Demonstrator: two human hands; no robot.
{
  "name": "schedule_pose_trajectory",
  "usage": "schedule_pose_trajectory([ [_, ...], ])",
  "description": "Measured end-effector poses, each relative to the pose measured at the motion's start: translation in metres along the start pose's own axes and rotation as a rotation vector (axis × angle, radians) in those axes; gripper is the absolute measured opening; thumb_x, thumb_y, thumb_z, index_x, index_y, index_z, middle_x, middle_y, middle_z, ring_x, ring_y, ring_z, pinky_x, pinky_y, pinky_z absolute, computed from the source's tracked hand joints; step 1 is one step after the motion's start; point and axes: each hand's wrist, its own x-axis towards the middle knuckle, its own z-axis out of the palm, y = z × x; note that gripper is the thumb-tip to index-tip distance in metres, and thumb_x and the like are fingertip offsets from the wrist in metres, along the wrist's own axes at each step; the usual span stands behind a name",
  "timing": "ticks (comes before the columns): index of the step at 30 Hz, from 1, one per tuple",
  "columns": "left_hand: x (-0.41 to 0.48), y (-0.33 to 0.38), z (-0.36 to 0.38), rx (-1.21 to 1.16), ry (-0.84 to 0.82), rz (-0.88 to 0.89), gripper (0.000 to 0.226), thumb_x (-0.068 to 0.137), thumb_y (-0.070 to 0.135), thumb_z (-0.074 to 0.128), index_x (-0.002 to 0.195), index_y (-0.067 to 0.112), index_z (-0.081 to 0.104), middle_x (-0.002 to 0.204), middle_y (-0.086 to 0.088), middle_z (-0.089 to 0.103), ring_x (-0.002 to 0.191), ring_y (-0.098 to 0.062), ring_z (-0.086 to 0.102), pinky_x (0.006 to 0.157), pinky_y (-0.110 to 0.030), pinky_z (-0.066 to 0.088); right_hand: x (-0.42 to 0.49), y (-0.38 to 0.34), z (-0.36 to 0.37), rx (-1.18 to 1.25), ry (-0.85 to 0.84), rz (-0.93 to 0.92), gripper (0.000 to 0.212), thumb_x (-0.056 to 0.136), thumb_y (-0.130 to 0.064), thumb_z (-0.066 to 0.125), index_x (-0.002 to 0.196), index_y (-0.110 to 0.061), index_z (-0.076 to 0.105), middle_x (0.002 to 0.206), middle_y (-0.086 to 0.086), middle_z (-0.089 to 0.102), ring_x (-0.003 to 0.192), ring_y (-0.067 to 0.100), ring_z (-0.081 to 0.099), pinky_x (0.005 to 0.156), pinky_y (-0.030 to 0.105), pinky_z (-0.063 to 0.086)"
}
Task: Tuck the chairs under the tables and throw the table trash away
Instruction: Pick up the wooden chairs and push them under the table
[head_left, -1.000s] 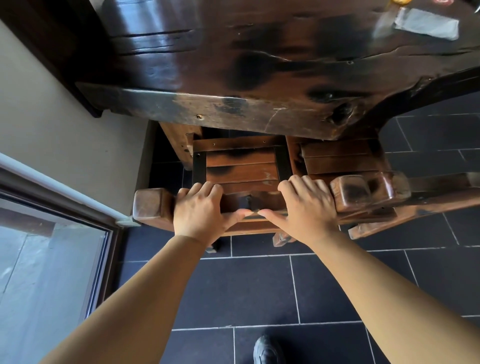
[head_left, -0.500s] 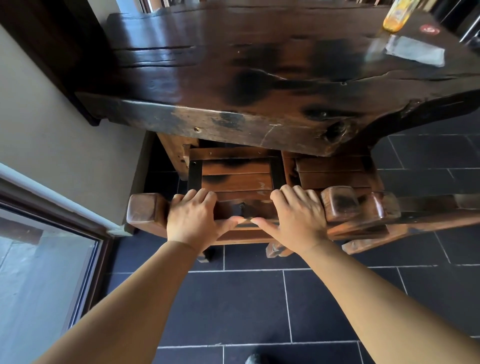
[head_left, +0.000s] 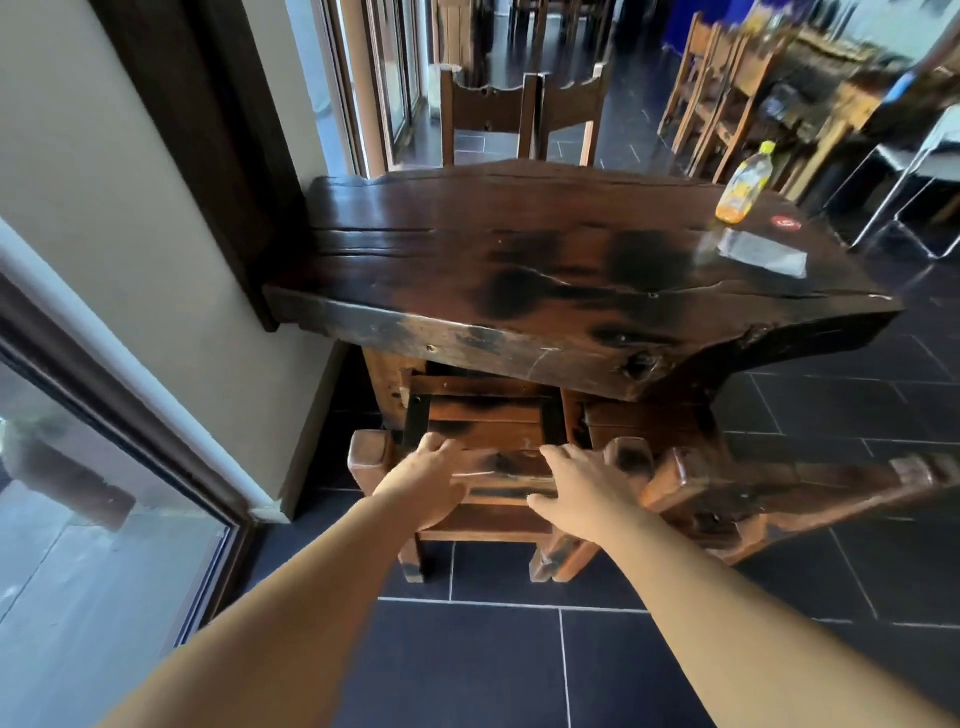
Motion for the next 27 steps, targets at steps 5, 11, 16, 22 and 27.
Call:
schedule_pose_trajectory([
  [5,-0.067,0.021,-0.051,0.050,0.030,0.032,0.060,0.091,0.037,0.063,0.145,0.020,0.043,0.140,-0.002,0.046,0.124,-0.026,0.054,0.098,-0.036,0.044,-0.070,-0.016,-0.052,0.042,-0.005,0.018,0.066,0.090,-0.060,0.056,0.144,-0.025,0.043,0.141,0.002,0.053,0.132,0.027,0.046,0.102,0.044,0.044],
  [11,-0.137,0.047,-0.083,0.157,-0.005,0.087,0.061,0.089,0.042,0.062,0.143,0.021,0.040,0.136,-0.004,0.047,0.124,-0.028,0.052,0.098,-0.043,0.049,-0.144,-0.019,-0.091,0.061,-0.008,0.031,0.066,0.090,-0.057,0.057,0.146,-0.027,0.040,0.150,0.000,0.048,0.131,0.026,0.052,0.097,0.041,0.048],
  [16,-0.177,0.072,-0.087,0.121,0.021,0.143,0.064,0.089,0.040,0.066,0.143,0.019,0.040,0.136,-0.005,0.049,0.121,-0.027,0.055,0.085,-0.029,0.041,-0.191,-0.011,-0.102,0.059,0.012,0.064,0.063,0.089,-0.056,0.059,0.144,-0.031,0.039,0.145,-0.002,0.053,0.126,0.026,0.056,0.093,0.043,0.052],
  [22,-0.187,0.113,-0.086,0.214,0.001,0.241,0.065,0.091,0.040,0.065,0.146,0.017,0.038,0.136,-0.006,0.050,0.116,-0.025,0.058,0.085,-0.030,0.049,-0.229,0.014,-0.108,0.148,0.033,0.130,0.067,0.091,-0.056,0.057,0.148,-0.029,0.038,0.151,0.001,0.048,0.133,0.026,0.051,0.099,0.045,0.049],
  [27,-0.160,0.178,-0.060,0.304,-0.053,0.314,0.061,0.090,0.043,0.065,0.143,0.020,0.044,0.130,-0.004,0.055,0.112,-0.024,0.059,0.088,-0.031,0.049,-0.250,0.078,-0.105,0.195,0.048,0.211,0.064,0.090,-0.054,0.059,0.145,-0.026,0.042,0.148,0.003,0.048,0.131,0.027,0.052,0.100,0.045,0.048],
])
